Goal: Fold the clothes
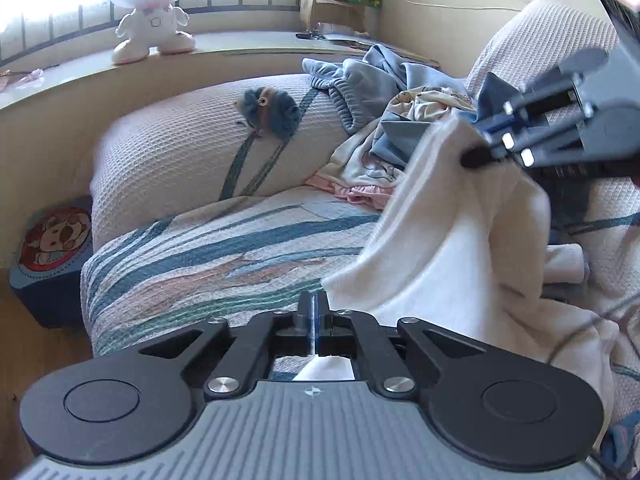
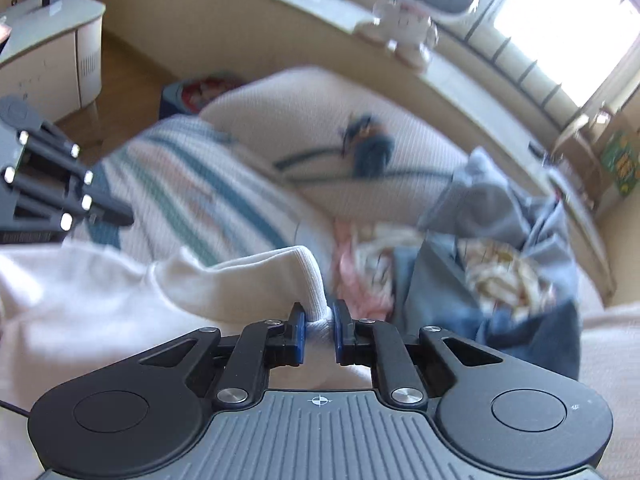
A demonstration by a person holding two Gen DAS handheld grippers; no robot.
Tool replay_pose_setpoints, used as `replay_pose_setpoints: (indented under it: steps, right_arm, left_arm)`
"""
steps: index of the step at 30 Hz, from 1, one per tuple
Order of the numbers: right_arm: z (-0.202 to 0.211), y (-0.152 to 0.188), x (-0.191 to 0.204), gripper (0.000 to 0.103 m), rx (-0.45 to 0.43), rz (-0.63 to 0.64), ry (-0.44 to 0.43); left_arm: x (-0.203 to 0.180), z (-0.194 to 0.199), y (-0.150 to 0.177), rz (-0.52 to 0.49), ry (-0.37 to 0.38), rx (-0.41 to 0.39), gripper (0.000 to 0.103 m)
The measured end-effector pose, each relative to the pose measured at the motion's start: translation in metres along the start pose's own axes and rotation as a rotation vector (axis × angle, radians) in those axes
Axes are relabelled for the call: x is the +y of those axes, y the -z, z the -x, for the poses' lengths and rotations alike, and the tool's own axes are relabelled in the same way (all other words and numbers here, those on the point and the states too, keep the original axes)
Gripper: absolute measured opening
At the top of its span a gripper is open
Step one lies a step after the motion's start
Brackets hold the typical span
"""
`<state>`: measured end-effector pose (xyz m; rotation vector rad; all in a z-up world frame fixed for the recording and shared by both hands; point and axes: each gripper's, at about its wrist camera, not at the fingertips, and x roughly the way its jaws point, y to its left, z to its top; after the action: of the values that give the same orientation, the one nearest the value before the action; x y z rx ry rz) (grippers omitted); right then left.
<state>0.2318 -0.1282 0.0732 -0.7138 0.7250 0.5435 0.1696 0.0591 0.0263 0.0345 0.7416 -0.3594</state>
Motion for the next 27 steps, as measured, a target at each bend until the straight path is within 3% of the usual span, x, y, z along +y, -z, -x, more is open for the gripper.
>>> replay_pose_setpoints:
  steps: [2, 4, 5, 8, 11, 14, 16, 20, 22, 27]
  right_arm:
    - [-0.001, -0.016, 0.0, 0.014, -0.047, 0.024, 0.016]
    - [-0.006, -0.027, 0.0, 0.014, -0.084, 0.032, 0.022]
    - [-0.011, -0.032, -0.002, 0.014, -0.096, 0.02, 0.022]
    - [-0.041, -0.035, -0.003, 0.014, -0.076, -0.017, 0.013]
    - [-0.082, -0.023, 0.006, 0.016, -0.045, -0.022, 0.018]
    - [-0.114, -0.014, 0.012, 0.023, -0.024, -0.048, 0.056]
    - [-0.123, -0.011, 0.01, 0.035, -0.018, -0.09, 0.076]
    - [-0.106, -0.006, -0.008, 0.043, -0.057, -0.188, 0.066]
    - [-0.085, 0.001, -0.019, 0.052, -0.092, -0.223, 0.066]
    - [-0.028, 0.033, -0.047, 0.055, -0.137, -0.308, 0.098]
  left_arm:
    - [0.003, -0.003, 0.006, -0.008, 0.016, 0.01, 0.014]
    - [0.004, -0.012, 0.014, -0.011, 0.034, 0.022, 0.048]
    - [0.004, -0.017, 0.017, -0.01, 0.036, 0.028, 0.051]
    - [0.008, -0.037, 0.026, 0.0, 0.004, 0.076, 0.052]
    - [0.011, -0.043, 0.032, -0.009, -0.007, 0.076, 0.051]
    - [0.01, -0.041, 0.034, -0.033, -0.016, 0.068, 0.051]
    - [0.01, -0.04, 0.035, -0.044, -0.027, 0.065, 0.051]
    - [0.006, -0.033, 0.037, -0.066, -0.068, 0.064, 0.052]
    - [0.004, -0.028, 0.036, -0.065, -0.108, 0.077, 0.061]
    - [0.012, -0.012, 0.039, 0.004, -0.126, 0.092, 0.063]
